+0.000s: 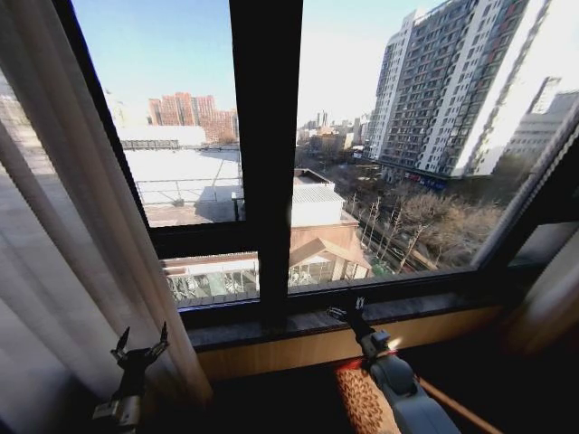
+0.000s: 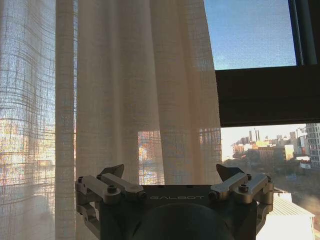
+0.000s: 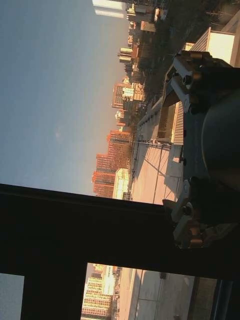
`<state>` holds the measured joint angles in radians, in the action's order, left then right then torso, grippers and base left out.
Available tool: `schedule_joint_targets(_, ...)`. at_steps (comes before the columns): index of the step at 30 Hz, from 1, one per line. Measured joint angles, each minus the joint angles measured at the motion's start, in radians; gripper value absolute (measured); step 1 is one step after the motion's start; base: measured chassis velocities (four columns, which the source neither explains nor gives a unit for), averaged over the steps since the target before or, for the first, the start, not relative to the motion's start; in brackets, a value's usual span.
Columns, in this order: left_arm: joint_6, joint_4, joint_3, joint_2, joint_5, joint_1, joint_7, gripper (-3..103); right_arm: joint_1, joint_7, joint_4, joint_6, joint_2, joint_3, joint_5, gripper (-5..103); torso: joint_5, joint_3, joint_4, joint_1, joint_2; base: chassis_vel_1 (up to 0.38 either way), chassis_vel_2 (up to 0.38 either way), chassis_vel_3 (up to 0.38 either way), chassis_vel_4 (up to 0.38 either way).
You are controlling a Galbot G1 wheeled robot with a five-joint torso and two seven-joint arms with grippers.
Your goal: Open the curtains by pulling them apart, changing their state from closed to fully open.
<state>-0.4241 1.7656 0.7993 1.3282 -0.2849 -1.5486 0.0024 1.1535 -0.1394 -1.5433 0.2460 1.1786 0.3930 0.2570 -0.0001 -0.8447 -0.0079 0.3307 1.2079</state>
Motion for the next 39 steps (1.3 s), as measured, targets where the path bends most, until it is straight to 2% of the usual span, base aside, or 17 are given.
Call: schedule_joint_targets(39, 0.000, 0.000, 0.000, 0.000, 0.000, 0.000, 0.000, 100, 0.031, -0.012, -0.001, 0.015, 0.015, 0.004, 0.016, 100, 0.0001, 0.000, 0.0000, -0.001, 0.000, 0.000, 0.000, 0.000, 0.000)
